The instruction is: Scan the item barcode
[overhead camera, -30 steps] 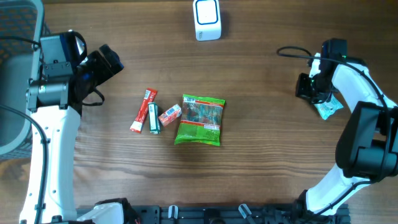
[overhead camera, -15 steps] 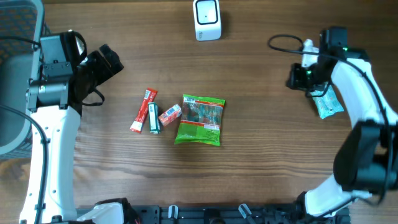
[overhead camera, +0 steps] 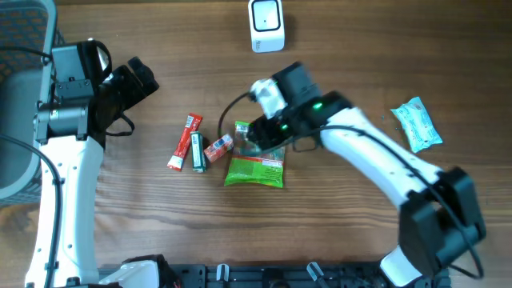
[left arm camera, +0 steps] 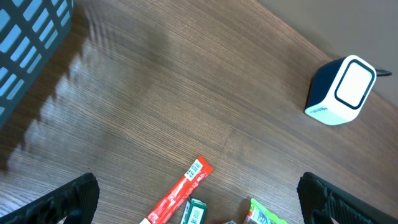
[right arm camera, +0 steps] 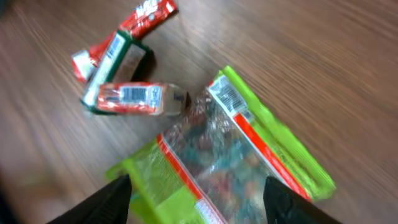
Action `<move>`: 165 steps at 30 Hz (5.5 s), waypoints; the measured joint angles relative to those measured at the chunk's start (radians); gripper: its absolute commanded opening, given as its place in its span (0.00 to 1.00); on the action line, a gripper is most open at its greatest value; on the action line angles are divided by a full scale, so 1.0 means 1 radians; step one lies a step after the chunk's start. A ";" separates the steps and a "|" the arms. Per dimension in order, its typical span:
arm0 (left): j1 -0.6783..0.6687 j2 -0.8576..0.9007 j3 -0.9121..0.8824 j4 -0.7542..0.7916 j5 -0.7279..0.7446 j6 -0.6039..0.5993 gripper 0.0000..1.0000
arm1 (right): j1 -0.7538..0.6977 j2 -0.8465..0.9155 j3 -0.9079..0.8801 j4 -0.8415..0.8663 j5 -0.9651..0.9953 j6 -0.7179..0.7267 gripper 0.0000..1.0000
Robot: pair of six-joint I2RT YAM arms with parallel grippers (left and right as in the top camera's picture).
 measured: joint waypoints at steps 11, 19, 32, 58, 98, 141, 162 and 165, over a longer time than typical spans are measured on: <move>0.000 0.000 0.000 0.000 0.000 0.000 1.00 | 0.027 0.139 -0.020 -0.036 -0.016 -0.050 0.65; 0.000 0.000 0.000 0.000 0.000 0.000 1.00 | 0.100 0.139 -0.025 0.113 -0.358 0.145 0.04; 0.000 0.000 0.000 0.000 0.000 0.000 1.00 | 0.352 0.142 -0.025 0.158 0.187 0.886 0.04; 0.000 0.000 0.000 0.000 0.000 0.000 1.00 | -0.131 0.213 -0.011 -0.154 0.281 0.888 0.04; -0.173 0.121 0.000 -0.047 0.200 0.000 1.00 | -0.143 0.262 0.079 0.012 0.306 0.578 0.04; -0.665 0.670 0.000 0.314 0.154 -0.177 0.04 | -0.547 0.117 -0.020 -0.180 -0.126 -0.079 0.59; -0.672 0.672 0.000 0.324 0.146 -0.177 0.04 | -0.557 0.140 -0.283 0.151 -0.455 0.006 0.60; -0.672 0.672 0.000 0.324 0.146 -0.177 0.04 | -0.557 0.144 -0.296 0.174 -0.493 0.035 0.60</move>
